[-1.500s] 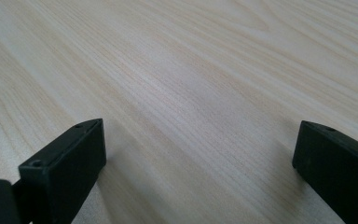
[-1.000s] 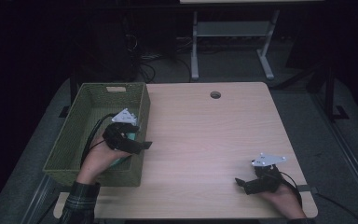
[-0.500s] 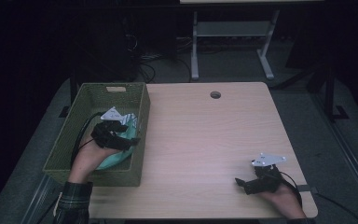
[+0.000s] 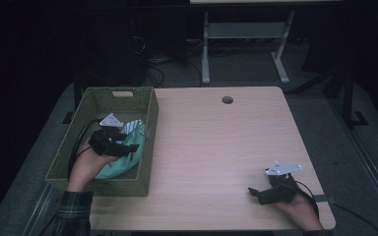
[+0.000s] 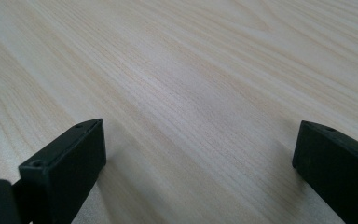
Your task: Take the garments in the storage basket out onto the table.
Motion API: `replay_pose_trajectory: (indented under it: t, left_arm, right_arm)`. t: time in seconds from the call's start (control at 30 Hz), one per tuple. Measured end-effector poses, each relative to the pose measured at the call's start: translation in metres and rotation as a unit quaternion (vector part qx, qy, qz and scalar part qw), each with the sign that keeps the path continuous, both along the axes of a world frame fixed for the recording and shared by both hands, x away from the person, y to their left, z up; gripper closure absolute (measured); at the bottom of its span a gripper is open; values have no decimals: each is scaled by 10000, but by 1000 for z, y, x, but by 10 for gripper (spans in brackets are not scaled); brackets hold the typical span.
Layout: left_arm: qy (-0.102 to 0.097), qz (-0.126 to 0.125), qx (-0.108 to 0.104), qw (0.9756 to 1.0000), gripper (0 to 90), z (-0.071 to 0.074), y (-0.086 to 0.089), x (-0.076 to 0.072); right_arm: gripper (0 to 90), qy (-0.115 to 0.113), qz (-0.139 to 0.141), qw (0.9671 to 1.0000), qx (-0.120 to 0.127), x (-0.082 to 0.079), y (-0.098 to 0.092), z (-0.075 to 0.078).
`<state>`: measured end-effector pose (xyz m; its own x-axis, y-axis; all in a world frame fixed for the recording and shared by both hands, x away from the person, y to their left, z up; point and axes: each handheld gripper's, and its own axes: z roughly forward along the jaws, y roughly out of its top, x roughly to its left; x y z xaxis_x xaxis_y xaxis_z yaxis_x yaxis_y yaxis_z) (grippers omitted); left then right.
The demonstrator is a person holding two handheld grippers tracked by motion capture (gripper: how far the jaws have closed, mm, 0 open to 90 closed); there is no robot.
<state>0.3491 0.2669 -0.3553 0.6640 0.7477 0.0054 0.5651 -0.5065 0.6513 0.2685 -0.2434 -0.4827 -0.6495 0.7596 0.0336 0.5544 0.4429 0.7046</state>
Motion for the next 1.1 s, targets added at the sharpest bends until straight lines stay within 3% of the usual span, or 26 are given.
replay_pose_trajectory:
  t: [0.67, 0.83, 1.03, 1.1]
  left_arm:
    - [201, 122, 324, 9992, 374, -28, 8, 13]
    - [307, 175, 483, 9982, 372, -40, 10, 17]
    - [378, 249, 483, 9978, 371, -49, 11, 20]
    - [412, 231, 571, 9973, 371, -51, 11, 21]
  right_arm:
    - [22, 0, -2, 10000, -2, 0, 0, 0]
    - [23, 0, 1, 10000, -3, 0, 0, 0]
    - [23, 0, 0, 10000, -4, 0, 0, 0]
    - [22, -1, 3, 10000, -5, 0, 0, 0]
